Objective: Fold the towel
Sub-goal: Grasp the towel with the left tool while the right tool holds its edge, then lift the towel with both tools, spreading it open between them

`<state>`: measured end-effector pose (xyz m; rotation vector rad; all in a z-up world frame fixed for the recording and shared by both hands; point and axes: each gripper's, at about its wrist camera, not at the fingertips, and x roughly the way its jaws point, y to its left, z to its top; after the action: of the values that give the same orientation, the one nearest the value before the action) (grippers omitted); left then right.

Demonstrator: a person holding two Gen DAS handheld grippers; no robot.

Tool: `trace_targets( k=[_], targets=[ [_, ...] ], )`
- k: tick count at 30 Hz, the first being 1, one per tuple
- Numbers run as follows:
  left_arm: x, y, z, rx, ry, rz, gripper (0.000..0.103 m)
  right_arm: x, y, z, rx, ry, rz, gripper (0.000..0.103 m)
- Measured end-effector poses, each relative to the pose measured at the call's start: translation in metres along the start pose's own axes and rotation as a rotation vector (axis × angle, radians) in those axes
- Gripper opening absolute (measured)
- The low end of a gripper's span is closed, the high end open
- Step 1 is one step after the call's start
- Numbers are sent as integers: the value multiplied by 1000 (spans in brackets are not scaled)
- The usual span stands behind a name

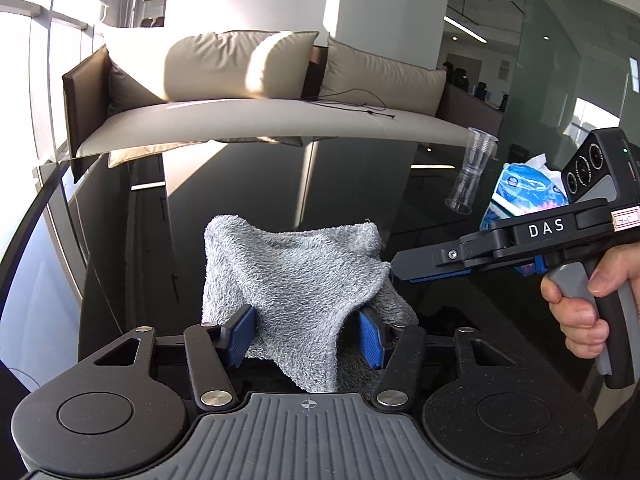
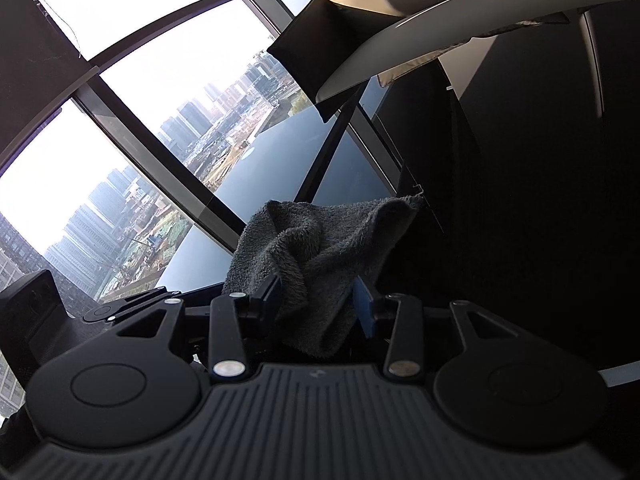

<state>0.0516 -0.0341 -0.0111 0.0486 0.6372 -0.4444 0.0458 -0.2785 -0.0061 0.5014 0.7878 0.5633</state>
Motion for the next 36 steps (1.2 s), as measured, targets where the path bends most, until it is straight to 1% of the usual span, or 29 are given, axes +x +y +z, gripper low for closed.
trace_targets(
  k=[1, 2, 4, 6, 7, 11, 15, 17, 18, 19, 20, 21, 22, 24, 25, 26, 29, 34, 36],
  targets=[
    [0, 1, 0, -9, -1, 7, 27, 0, 1, -1, -5, 2, -5, 42],
    [-1, 2, 0, -24, -3, 15, 23, 0, 1, -2, -7, 3, -6, 42],
    [-4, 7, 2, -60, -7, 32, 7, 0, 4, -4, -12, 4, 7, 43],
    [-7, 11, 3, -79, -15, 64, 6, 2, 8, -4, -21, 11, 14, 48],
    [-7, 13, 4, -91, -14, 74, 6, 3, 9, -5, -19, 15, 12, 54],
    [-10, 20, 6, -121, -9, 95, 5, 7, 7, -7, 34, 8, 45, 55],
    [-16, 21, 8, -129, -27, 108, 5, 13, 4, -7, 110, -8, 89, 55],
    [-18, 23, 9, -136, -32, 120, 5, 18, 6, -6, 117, -4, 93, 55],
    [-18, 25, 8, -141, -32, 127, 5, 20, 7, -7, 106, -10, 80, 54],
    [-19, 26, 8, -146, -32, 134, 5, 21, 9, -7, 97, -16, 70, 43],
    [-19, 29, 9, -152, -31, 140, 5, 22, 10, -7, 95, -22, 65, 25],
    [-20, 31, 9, -158, -31, 146, 5, 23, 11, -7, 97, -32, 60, 18],
    [-21, 33, 9, -164, -31, 151, 5, 24, 11, -7, 96, -35, 53, 13],
    [-21, 36, 9, -175, -35, 159, 5, 27, 13, -6, 85, -25, 38, 10],
    [-22, 37, 10, -180, -37, 162, 5, 28, 15, -7, 78, -21, 33, 5],
    [-22, 38, 11, -182, -38, 166, 5, 29, 17, -6, 70, -27, 25, 5],
    [-24, 40, 13, -189, -47, 181, 5, 25, 29, -6, 14, -80, -4, 4],
    [-31, 37, 17, -171, -88, 219, 5, 11, 69, -8, -235, -210, -147, 4],
    [-34, 35, 21, -171, -104, 221, 5, 7, 80, -9, -304, -253, -187, 4]
  ],
)
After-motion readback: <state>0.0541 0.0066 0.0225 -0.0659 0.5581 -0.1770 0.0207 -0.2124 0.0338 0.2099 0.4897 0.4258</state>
